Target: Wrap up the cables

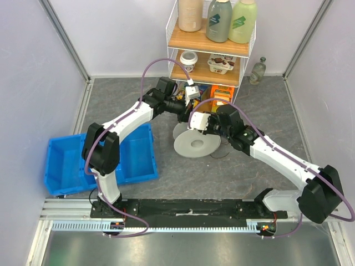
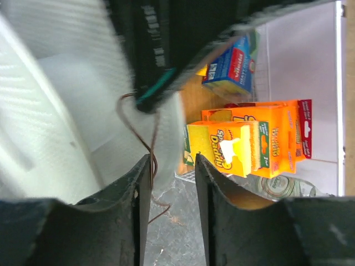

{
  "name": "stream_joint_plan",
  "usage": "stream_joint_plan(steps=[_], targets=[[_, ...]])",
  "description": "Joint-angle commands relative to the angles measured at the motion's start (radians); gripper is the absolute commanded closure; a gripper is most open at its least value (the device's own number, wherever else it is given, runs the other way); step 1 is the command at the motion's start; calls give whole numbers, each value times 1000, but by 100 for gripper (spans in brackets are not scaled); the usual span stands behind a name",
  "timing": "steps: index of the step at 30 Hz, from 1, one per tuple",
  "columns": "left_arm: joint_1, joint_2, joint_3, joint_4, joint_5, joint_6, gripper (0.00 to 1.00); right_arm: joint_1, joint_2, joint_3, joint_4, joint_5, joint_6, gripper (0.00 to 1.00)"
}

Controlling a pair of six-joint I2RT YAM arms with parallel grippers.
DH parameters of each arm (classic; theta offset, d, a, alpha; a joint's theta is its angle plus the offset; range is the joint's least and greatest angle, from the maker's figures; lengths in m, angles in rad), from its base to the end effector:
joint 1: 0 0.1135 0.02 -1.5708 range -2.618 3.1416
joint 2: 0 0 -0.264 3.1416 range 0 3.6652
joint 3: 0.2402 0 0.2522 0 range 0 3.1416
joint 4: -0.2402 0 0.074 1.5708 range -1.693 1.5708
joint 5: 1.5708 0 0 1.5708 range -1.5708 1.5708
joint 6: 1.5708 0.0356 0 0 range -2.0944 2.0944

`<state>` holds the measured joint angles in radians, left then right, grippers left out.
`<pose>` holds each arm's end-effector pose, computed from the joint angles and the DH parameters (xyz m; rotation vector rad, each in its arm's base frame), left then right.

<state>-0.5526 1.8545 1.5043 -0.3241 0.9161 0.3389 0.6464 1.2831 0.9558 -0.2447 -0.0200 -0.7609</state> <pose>0.3421 -0.2441 0.2795 1.3545 1.6800 -1.1371 0.2299 0.1743 0.2854 -1.3954 1.6264 -0.0455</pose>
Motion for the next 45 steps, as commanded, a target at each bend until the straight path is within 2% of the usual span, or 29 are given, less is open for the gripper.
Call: stream_joint_plan(steps=[1, 3, 4, 9, 14, 18, 22, 31, 34, 36, 38, 42, 45], targets=[[-21, -61, -26, -75, 81, -23, 98, 6, -31, -8, 35, 72, 8, 54], [-17, -74, -38, -82, 79, -11, 98, 2, -50, -18, 30, 81, 9, 49], [-15, -80, -45, -89, 79, 1, 98, 1, -57, -23, 24, 87, 11, 40], [2, -106, -76, -98, 86, 20, 98, -27, -83, -22, -14, 77, 34, 36], [11, -127, -96, -81, 75, 20, 98, -65, -113, -8, -56, 25, 64, 17], [14, -155, -104, -76, 56, 40, 98, -100, -130, 14, -91, -40, 90, 11], [26, -179, -107, -79, 56, 58, 98, -137, -146, 32, -140, -101, 110, 10], [120, -241, -76, -85, 53, -12, 98, -339, -134, 41, -200, -311, 227, 11], [143, -256, -76, -107, 40, 3, 98, -387, -113, 21, -215, -325, 267, 16], [152, -262, -85, -109, 30, 11, 98, -422, -87, 31, -272, -388, 252, 25], [155, -265, -93, -110, 30, 18, 98, -427, -73, 32, -370, -455, 146, 35], [157, -259, -98, -96, 38, -1, 98, -429, -77, -26, -487, -541, -111, 45], [157, -253, -98, -89, 38, -18, 98, -427, -58, -81, -539, -606, -364, 45]])
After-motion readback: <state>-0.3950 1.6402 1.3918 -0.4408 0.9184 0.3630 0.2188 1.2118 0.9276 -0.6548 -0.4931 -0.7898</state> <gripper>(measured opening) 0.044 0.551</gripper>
